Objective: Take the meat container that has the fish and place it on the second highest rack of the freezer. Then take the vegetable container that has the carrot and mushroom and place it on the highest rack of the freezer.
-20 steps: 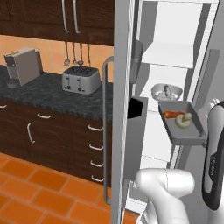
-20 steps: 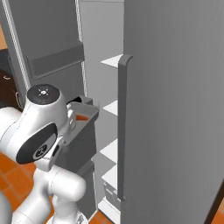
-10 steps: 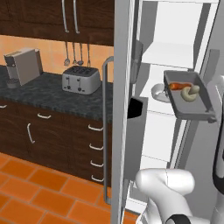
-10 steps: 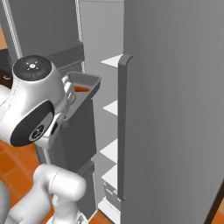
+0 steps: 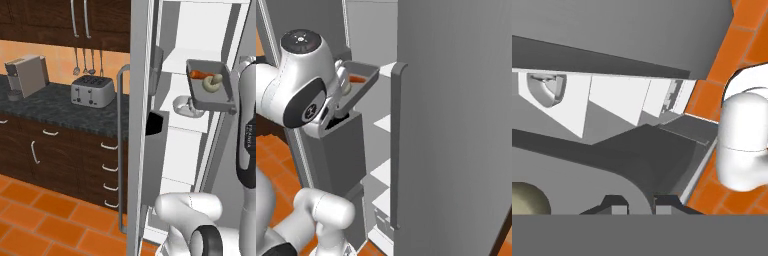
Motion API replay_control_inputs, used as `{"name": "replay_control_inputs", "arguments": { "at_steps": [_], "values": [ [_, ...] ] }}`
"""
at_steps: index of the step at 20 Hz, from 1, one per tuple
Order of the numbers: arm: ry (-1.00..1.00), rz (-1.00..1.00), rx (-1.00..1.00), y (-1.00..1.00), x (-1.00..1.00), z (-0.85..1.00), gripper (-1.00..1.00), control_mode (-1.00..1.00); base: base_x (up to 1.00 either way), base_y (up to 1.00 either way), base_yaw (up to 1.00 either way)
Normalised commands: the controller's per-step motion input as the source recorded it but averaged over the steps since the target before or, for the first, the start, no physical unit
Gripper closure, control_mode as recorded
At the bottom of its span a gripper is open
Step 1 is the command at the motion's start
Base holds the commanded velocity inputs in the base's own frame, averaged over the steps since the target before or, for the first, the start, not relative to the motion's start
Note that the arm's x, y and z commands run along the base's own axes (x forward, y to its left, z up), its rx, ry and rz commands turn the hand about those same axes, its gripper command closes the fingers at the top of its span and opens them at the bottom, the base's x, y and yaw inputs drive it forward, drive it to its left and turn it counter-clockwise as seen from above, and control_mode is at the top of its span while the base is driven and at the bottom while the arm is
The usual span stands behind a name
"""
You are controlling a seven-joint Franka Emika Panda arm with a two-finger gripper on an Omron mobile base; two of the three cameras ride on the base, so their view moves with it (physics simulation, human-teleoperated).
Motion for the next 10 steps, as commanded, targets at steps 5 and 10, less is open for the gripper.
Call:
{"name": "replay_control_inputs", "arguments": {
  "at_steps": [5,10],
  "values": [
    [-0.05,-0.09,0.0,0.0,0.41,0.04,1.0,-1.0,0.0,0.0,0.0],
    [-0.04,-0.09,-0.01,0.0,0.54,0.01,1.0,-1.0,0.0,0.0,0.0]
  ]
}}
